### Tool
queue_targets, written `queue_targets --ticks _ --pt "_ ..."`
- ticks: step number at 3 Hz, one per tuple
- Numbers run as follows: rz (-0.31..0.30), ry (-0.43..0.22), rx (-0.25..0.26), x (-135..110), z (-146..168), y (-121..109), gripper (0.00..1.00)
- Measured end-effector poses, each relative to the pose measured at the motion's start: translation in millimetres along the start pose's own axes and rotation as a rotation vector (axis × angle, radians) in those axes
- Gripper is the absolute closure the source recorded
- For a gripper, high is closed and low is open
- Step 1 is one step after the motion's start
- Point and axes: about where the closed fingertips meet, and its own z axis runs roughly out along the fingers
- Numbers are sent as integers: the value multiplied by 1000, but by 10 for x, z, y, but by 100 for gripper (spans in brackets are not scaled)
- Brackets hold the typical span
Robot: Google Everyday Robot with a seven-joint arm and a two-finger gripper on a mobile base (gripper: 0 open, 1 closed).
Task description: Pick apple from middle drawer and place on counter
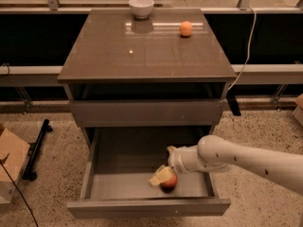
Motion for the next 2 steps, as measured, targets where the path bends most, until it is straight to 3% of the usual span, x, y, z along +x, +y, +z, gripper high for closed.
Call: queue_targets --ticks 2 --pt "87 7 16 459 297 -250 0"
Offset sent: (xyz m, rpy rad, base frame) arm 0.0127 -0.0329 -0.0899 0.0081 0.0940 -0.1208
